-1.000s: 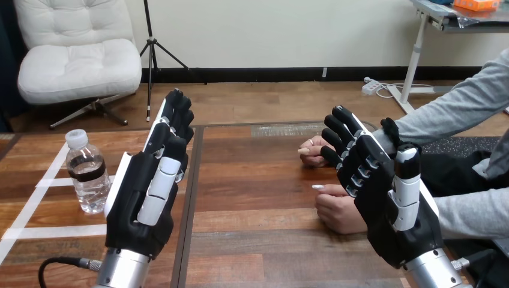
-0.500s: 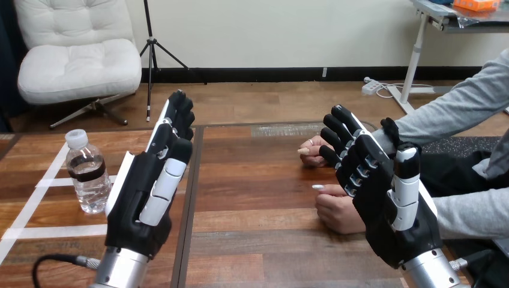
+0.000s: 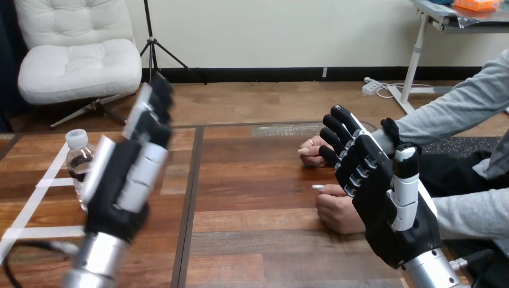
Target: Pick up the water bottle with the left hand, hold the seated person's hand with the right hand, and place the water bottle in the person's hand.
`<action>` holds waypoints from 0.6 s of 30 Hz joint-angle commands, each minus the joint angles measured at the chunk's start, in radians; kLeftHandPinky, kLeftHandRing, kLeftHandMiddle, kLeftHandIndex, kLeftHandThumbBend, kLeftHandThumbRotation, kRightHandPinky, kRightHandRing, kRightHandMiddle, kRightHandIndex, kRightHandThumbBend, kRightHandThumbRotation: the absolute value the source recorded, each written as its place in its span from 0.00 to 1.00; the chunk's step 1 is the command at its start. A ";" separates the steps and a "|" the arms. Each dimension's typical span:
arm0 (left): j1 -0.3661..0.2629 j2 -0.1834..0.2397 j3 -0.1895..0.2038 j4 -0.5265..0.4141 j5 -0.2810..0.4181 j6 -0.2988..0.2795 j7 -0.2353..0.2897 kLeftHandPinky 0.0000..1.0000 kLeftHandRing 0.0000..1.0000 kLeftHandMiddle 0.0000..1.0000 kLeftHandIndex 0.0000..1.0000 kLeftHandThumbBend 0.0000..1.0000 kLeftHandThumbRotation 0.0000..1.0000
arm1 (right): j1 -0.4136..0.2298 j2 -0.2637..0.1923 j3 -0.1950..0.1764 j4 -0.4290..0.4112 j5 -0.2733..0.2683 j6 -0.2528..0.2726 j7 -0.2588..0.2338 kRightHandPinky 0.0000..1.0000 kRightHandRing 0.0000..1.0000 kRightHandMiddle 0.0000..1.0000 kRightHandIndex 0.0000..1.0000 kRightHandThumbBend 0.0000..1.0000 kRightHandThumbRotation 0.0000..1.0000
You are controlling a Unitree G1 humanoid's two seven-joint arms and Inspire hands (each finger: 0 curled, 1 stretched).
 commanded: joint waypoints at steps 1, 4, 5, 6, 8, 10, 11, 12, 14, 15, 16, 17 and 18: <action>-0.125 0.040 0.048 -0.024 -0.027 -0.050 0.002 1.00 1.00 1.00 1.00 0.79 0.88 | -0.052 -0.002 0.001 -0.043 0.009 -0.004 0.003 1.00 1.00 0.98 0.96 0.94 1.00; -0.153 0.054 0.065 -0.005 -0.034 -0.067 0.000 1.00 1.00 1.00 1.00 0.82 0.88 | -0.052 -0.003 0.001 -0.044 0.008 -0.003 0.003 1.00 0.99 0.97 0.96 0.94 1.00; -0.160 0.058 0.070 -0.001 -0.036 -0.069 0.000 1.00 1.00 1.00 1.00 0.83 0.88 | -0.052 -0.003 0.001 -0.044 0.008 -0.002 0.003 1.00 0.99 0.97 0.96 0.94 1.00; -0.166 0.060 0.074 0.003 -0.037 -0.072 -0.001 1.00 1.00 1.00 1.00 0.84 0.88 | -0.052 -0.003 0.000 -0.044 0.008 -0.002 0.003 1.00 0.99 0.97 0.96 0.94 1.00; -0.180 0.067 0.085 -0.002 -0.035 -0.066 0.011 1.00 1.00 1.00 1.00 0.85 0.87 | -0.052 -0.003 0.000 -0.044 0.009 -0.002 0.004 1.00 0.99 0.97 0.96 0.94 1.00; -0.191 0.072 0.094 -0.009 -0.028 -0.059 0.025 1.00 1.00 1.00 1.00 0.86 0.87 | -0.052 -0.004 0.001 -0.045 0.008 -0.001 0.004 1.00 0.99 0.97 0.96 0.94 1.00; -0.195 0.073 0.098 -0.013 -0.022 -0.055 0.032 1.00 1.00 1.00 1.00 0.87 0.87 | -0.052 -0.005 0.001 -0.045 0.007 -0.001 0.004 1.00 0.99 0.97 0.96 0.94 1.00; -0.199 0.075 0.101 -0.016 -0.019 -0.053 0.037 1.00 1.00 1.00 1.00 0.89 0.86 | -0.052 -0.005 0.001 -0.046 0.006 -0.001 0.003 1.00 0.99 0.97 0.96 0.94 1.00; -0.212 0.080 0.108 -0.025 -0.014 -0.041 0.053 1.00 1.00 1.00 1.00 0.91 0.86 | -0.052 -0.005 0.002 -0.047 0.004 -0.001 0.002 1.00 0.99 0.97 0.96 0.95 1.00; -0.215 0.082 0.110 -0.028 -0.013 -0.038 0.057 1.00 1.00 1.00 1.00 0.92 0.86 | -0.052 -0.005 0.002 -0.048 0.003 -0.001 0.002 1.00 0.99 0.97 0.96 0.95 1.00; -0.223 0.086 0.114 -0.032 -0.015 -0.032 0.063 1.00 1.00 1.00 1.00 0.92 0.86 | -0.052 -0.005 0.002 -0.048 0.002 0.000 0.001 1.00 0.99 0.97 0.96 0.95 1.00; -0.228 0.088 0.117 -0.034 -0.016 -0.029 0.066 1.00 1.00 1.00 1.00 0.93 0.86 | -0.051 -0.005 0.002 -0.049 0.002 0.001 0.001 1.00 0.99 0.97 0.96 0.95 1.00; -0.232 0.090 0.119 -0.035 -0.016 -0.026 0.068 1.00 1.00 1.00 1.00 0.94 0.86 | -0.051 -0.005 0.002 -0.050 0.002 0.002 0.000 1.00 0.99 0.97 0.96 0.95 1.00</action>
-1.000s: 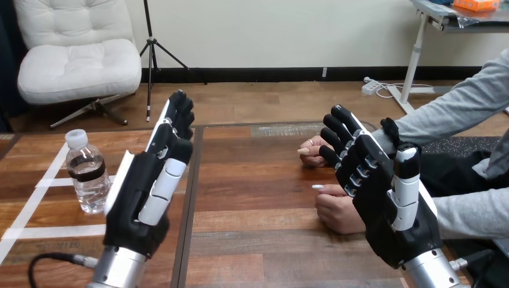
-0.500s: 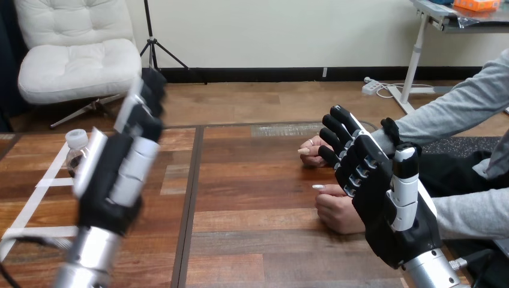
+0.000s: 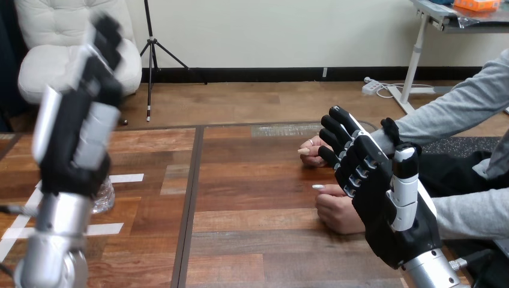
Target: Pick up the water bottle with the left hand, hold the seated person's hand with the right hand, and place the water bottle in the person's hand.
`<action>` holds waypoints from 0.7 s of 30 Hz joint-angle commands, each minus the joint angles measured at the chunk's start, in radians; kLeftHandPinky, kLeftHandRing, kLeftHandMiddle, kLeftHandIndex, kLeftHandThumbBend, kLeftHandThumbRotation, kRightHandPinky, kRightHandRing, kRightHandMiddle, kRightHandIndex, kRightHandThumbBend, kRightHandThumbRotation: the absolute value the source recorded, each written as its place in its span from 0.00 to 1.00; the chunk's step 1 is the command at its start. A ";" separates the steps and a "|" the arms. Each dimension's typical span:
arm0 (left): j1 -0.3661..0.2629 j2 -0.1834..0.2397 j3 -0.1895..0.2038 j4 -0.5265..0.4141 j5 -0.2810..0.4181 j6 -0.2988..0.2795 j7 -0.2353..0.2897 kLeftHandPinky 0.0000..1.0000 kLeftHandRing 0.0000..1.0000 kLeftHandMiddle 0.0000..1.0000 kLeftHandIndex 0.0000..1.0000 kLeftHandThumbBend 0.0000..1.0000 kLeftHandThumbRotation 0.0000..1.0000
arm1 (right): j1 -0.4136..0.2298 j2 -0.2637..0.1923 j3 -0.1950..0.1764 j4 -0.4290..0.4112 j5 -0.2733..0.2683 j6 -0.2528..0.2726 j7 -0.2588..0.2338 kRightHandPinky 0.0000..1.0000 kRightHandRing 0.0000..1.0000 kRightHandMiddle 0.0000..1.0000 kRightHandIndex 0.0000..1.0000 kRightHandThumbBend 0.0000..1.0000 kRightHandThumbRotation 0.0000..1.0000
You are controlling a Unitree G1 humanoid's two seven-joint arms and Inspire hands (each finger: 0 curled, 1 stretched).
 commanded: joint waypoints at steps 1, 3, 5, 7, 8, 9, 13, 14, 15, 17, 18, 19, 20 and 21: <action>-0.089 0.031 0.017 -0.037 0.004 0.009 0.019 1.00 1.00 1.00 1.00 0.95 0.86 | -0.051 -0.005 0.003 -0.051 0.003 0.000 -0.002 1.00 0.99 0.97 0.96 0.95 1.00; -0.098 0.037 0.022 -0.036 0.001 0.008 0.021 1.00 1.00 1.00 1.00 0.95 0.86 | -0.050 -0.005 0.003 -0.053 0.003 0.002 -0.002 1.00 0.99 0.97 0.96 0.95 1.00; -0.113 0.046 0.031 -0.027 -0.001 0.000 0.021 1.00 1.00 1.00 1.00 0.94 0.86 | -0.050 -0.005 0.003 -0.054 0.005 0.006 -0.002 1.00 1.00 0.97 0.96 0.96 1.00; -0.126 0.054 0.040 -0.015 -0.001 -0.010 0.022 1.00 1.00 1.00 1.00 0.93 0.87 | -0.049 -0.005 0.003 -0.056 0.007 0.010 -0.003 1.00 1.00 0.97 0.96 0.96 1.00; -0.132 0.057 0.045 -0.010 -0.001 -0.016 0.023 1.00 1.00 1.00 1.00 0.92 0.87 | -0.049 -0.004 0.003 -0.057 0.007 0.011 -0.004 1.00 1.00 0.97 0.96 0.96 1.00; -0.136 0.060 0.048 -0.006 0.000 -0.019 0.024 1.00 1.00 1.00 1.00 0.92 0.87 | -0.049 -0.004 0.003 -0.057 0.007 0.012 -0.004 1.00 1.00 0.97 0.96 0.96 1.00; -0.159 0.073 0.069 0.018 -0.010 -0.026 0.027 1.00 1.00 1.00 1.00 0.91 0.87 | -0.049 -0.001 0.003 -0.057 0.011 0.010 -0.001 1.00 1.00 0.97 0.96 0.96 1.00; -0.163 0.075 0.074 0.023 -0.015 -0.026 0.027 1.00 1.00 1.00 1.00 0.91 0.87 | -0.049 -0.001 0.003 -0.057 0.012 0.010 0.000 1.00 1.00 0.97 0.96 0.95 1.00; -0.167 0.077 0.077 0.027 -0.019 -0.026 0.026 1.00 1.00 1.00 1.00 0.91 0.87 | -0.049 0.000 0.003 -0.057 0.012 0.010 0.000 1.00 1.00 0.97 0.96 0.95 1.00; -0.180 0.079 0.088 0.039 -0.027 -0.029 0.032 1.00 1.00 1.00 1.00 0.91 0.87 | -0.048 0.000 0.003 -0.059 0.013 0.011 -0.001 1.00 1.00 0.97 0.96 0.95 1.00; -0.183 0.080 0.091 0.042 -0.029 -0.031 0.033 1.00 1.00 1.00 1.00 0.91 0.86 | -0.048 0.001 0.004 -0.059 0.012 0.012 -0.001 1.00 1.00 0.97 0.96 0.95 1.00; -0.191 0.081 0.098 0.050 -0.031 -0.032 0.039 1.00 1.00 1.00 1.00 0.91 0.86 | -0.048 0.000 0.004 -0.059 0.012 0.012 -0.001 1.00 1.00 0.97 0.96 0.95 1.00; -0.196 0.083 0.102 0.055 -0.033 -0.033 0.042 1.00 1.00 1.00 1.00 0.91 0.86 | -0.048 0.001 0.004 -0.060 0.012 0.012 -0.001 1.00 1.00 0.97 0.96 0.95 1.00; -0.199 0.084 0.105 0.059 -0.034 -0.035 0.044 1.00 1.00 1.00 1.00 0.92 0.86 | -0.048 0.001 0.004 -0.060 0.011 0.012 -0.001 1.00 1.00 0.97 0.96 0.95 1.00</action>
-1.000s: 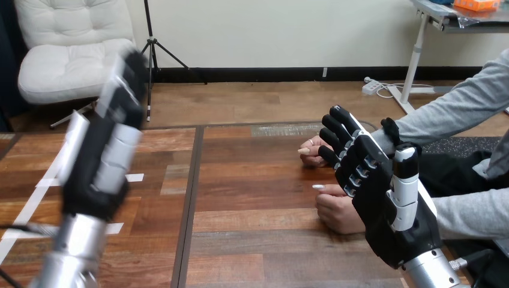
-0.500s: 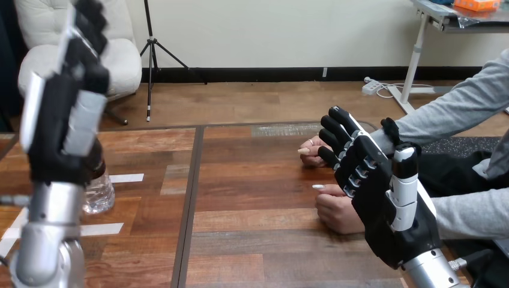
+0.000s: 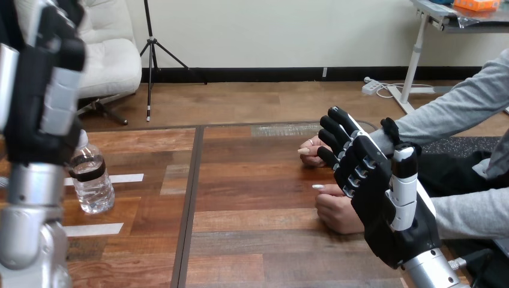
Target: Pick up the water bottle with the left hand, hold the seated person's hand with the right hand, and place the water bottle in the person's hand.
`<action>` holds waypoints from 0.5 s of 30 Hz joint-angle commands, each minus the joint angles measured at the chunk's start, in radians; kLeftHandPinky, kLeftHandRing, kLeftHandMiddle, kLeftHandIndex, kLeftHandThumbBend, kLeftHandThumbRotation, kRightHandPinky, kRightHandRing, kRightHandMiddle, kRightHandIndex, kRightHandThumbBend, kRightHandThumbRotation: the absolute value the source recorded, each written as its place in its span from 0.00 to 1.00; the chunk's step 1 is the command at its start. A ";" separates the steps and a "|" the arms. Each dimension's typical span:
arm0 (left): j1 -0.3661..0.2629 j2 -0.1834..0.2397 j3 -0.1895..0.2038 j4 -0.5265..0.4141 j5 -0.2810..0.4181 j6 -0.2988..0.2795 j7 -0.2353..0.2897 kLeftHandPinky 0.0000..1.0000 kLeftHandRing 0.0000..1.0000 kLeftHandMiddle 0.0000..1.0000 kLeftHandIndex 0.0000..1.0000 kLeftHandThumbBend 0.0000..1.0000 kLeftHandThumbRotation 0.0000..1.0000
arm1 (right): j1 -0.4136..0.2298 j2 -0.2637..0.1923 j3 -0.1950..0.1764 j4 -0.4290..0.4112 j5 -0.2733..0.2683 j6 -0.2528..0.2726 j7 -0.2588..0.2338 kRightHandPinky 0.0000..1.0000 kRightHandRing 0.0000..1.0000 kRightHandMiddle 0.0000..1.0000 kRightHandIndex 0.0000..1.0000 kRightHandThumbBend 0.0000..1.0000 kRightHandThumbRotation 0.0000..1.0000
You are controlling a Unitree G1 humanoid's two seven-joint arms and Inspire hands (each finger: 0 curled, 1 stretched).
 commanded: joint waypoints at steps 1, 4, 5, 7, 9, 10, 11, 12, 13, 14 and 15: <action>-0.088 0.027 0.044 0.039 -0.020 -0.023 0.022 1.00 1.00 1.00 1.00 0.92 0.86 | -0.047 -0.001 0.003 -0.052 0.011 -0.003 0.000 1.00 1.00 0.97 0.96 0.95 1.00; -0.098 0.033 0.057 0.055 -0.023 -0.028 0.028 1.00 1.00 1.00 1.00 0.92 0.86 | -0.047 -0.001 0.003 -0.052 0.009 -0.002 0.001 1.00 1.00 0.97 0.96 0.95 1.00; -0.101 0.035 0.060 0.060 -0.025 -0.029 0.029 1.00 1.00 1.00 1.00 0.92 0.86 | -0.047 -0.001 0.003 -0.053 0.009 -0.002 0.000 1.00 1.00 0.97 0.96 0.95 1.00; -0.105 0.038 0.068 0.069 -0.031 -0.027 0.032 1.00 1.00 1.00 1.00 0.91 0.87 | -0.046 0.000 0.003 -0.054 0.009 0.000 0.000 1.00 1.00 0.97 0.96 0.95 1.00; -0.109 0.039 0.075 0.076 -0.037 -0.025 0.034 1.00 1.00 1.00 1.00 0.89 0.88 | -0.046 0.000 0.003 -0.054 0.009 0.000 -0.001 1.00 1.00 0.97 0.96 0.95 1.00; -0.112 0.040 0.081 0.084 -0.040 -0.024 0.036 1.00 1.00 1.00 1.00 0.87 0.88 | -0.046 -0.001 0.003 -0.055 0.008 0.001 -0.001 1.00 1.00 0.97 0.96 0.96 1.00; -0.115 0.041 0.085 0.090 -0.042 -0.023 0.038 1.00 1.00 1.00 1.00 0.87 0.89 | -0.046 -0.001 0.003 -0.055 0.007 0.002 -0.001 1.00 1.00 0.97 0.96 0.96 1.00; -0.116 0.041 0.088 0.094 -0.043 -0.024 0.039 1.00 1.00 1.00 1.00 0.86 0.89 | -0.046 -0.002 0.003 -0.056 0.007 0.002 -0.001 1.00 1.00 0.97 0.96 0.96 1.00; -0.119 0.044 0.093 0.104 -0.044 -0.025 0.041 1.00 1.00 1.00 1.00 0.85 0.89 | -0.045 -0.002 0.003 -0.056 0.006 0.002 -0.002 1.00 1.00 0.97 0.96 0.96 1.00; -0.120 0.046 0.096 0.111 -0.044 -0.026 0.043 1.00 1.00 1.00 1.00 0.84 0.90 | -0.045 -0.002 0.003 -0.056 0.005 0.002 -0.002 1.00 1.00 0.97 0.96 0.96 1.00; -0.122 0.047 0.098 0.116 -0.043 -0.027 0.044 1.00 1.00 1.00 1.00 0.84 0.90 | -0.045 -0.002 0.003 -0.056 0.004 0.001 -0.002 1.00 1.00 0.97 0.96 0.96 1.00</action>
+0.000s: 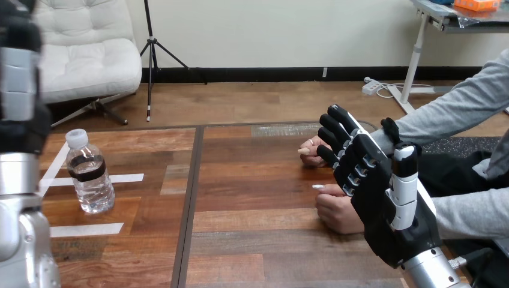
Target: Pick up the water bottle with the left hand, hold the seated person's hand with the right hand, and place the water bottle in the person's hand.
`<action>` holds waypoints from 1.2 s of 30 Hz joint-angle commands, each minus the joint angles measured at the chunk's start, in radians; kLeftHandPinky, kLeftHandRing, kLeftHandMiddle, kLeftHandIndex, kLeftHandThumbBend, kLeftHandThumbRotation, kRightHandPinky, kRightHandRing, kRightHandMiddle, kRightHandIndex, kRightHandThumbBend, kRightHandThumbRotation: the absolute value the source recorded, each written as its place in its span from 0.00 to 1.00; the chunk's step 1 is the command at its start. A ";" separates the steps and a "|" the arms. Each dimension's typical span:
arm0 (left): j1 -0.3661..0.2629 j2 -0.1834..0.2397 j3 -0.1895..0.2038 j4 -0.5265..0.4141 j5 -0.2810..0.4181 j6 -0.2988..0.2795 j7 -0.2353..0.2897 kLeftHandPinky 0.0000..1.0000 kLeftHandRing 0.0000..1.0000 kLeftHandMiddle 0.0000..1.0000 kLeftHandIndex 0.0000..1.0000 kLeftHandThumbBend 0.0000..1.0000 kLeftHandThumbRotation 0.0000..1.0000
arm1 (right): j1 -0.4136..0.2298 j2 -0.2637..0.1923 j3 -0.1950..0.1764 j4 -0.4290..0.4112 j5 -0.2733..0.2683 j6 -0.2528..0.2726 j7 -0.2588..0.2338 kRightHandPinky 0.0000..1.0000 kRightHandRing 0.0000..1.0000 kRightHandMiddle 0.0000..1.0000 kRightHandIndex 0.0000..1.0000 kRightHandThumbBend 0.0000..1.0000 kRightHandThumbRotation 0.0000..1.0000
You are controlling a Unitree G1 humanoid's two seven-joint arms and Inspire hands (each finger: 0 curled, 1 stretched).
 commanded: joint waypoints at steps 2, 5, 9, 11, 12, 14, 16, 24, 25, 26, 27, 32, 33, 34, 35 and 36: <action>-0.065 0.031 0.029 0.058 -0.007 -0.015 0.014 1.00 1.00 1.00 1.00 0.83 0.92 | -0.046 -0.003 0.003 -0.046 0.005 -0.004 -0.001 1.00 1.00 0.97 0.96 0.96 1.00; -0.067 0.034 0.041 0.079 -0.002 -0.016 0.021 1.00 1.00 1.00 1.00 0.82 0.94 | -0.045 -0.004 0.002 -0.045 0.008 -0.004 0.002 1.00 1.00 0.97 0.96 0.96 1.00; -0.072 0.038 0.052 0.106 -0.007 -0.022 0.025 1.00 1.00 1.00 1.00 0.81 0.95 | -0.045 -0.005 0.000 -0.047 0.011 -0.001 0.002 1.00 1.00 0.97 0.96 0.96 1.00; -0.072 0.039 0.059 0.122 -0.005 -0.021 0.033 1.00 1.00 1.00 1.00 0.81 0.95 | -0.045 -0.005 -0.001 -0.048 0.011 -0.003 0.003 1.00 1.00 0.97 0.96 0.96 1.00; -0.072 0.039 0.061 0.126 -0.005 -0.021 0.035 1.00 1.00 1.00 1.00 0.82 0.95 | -0.045 -0.005 -0.001 -0.048 0.011 -0.003 0.003 1.00 1.00 0.97 0.96 0.96 1.00; -0.069 0.043 0.067 0.142 0.003 -0.019 0.045 1.00 1.00 1.00 1.00 0.83 0.95 | -0.044 -0.005 -0.001 -0.048 0.011 -0.004 0.003 1.00 1.00 0.97 0.96 0.96 1.00; -0.066 0.047 0.070 0.157 0.008 -0.022 0.051 1.00 1.00 1.00 1.00 0.83 0.96 | -0.044 -0.005 -0.002 -0.049 0.011 -0.004 0.003 1.00 0.99 0.97 0.96 0.96 1.00; -0.062 0.052 0.080 0.208 0.003 -0.035 0.051 1.00 1.00 1.00 1.00 0.84 0.94 | -0.044 -0.005 -0.004 -0.047 0.015 -0.004 0.006 1.00 0.99 0.97 0.95 0.95 1.00; -0.062 0.051 0.083 0.216 -0.002 -0.037 0.048 1.00 1.00 1.00 1.00 0.84 0.94 | -0.044 -0.006 -0.004 -0.048 0.015 -0.003 0.005 1.00 0.99 0.97 0.95 0.95 1.00; -0.061 0.051 0.085 0.222 -0.005 -0.039 0.045 1.00 1.00 1.00 1.00 0.85 0.92 | -0.044 -0.006 -0.004 -0.049 0.015 -0.003 0.005 1.00 0.99 0.97 0.95 0.95 1.00; -0.062 0.050 0.086 0.226 -0.007 -0.040 0.043 1.00 1.00 1.00 1.00 0.85 0.91 | -0.044 -0.006 -0.004 -0.049 0.014 -0.002 0.004 1.00 0.99 0.97 0.95 0.95 1.00; -0.060 0.056 0.092 0.263 0.009 -0.057 0.051 1.00 1.00 1.00 1.00 0.91 0.66 | -0.043 -0.008 -0.003 -0.050 0.006 -0.004 0.001 1.00 0.99 0.97 0.95 0.95 1.00; -0.060 0.057 0.093 0.268 0.013 -0.059 0.054 1.00 1.00 1.00 1.00 0.93 0.62 | -0.043 -0.008 -0.003 -0.050 0.005 -0.004 0.000 1.00 0.99 0.97 0.95 0.95 1.00; -0.060 0.057 0.094 0.274 0.016 -0.059 0.060 1.00 1.00 1.00 1.00 0.94 0.59 | -0.042 -0.008 -0.003 -0.051 0.004 -0.004 0.000 1.00 0.99 0.97 0.95 0.95 1.00; -0.061 0.056 0.095 0.277 0.017 -0.060 0.063 1.00 1.00 1.00 1.00 0.95 0.51 | -0.042 -0.009 -0.003 -0.050 0.004 -0.004 0.000 1.00 0.99 0.97 0.95 0.95 1.00; -0.061 0.056 0.095 0.280 0.018 -0.060 0.065 1.00 1.00 1.00 1.00 0.96 0.45 | -0.042 -0.009 -0.003 -0.050 0.004 -0.004 0.000 1.00 0.99 0.97 0.95 0.95 1.00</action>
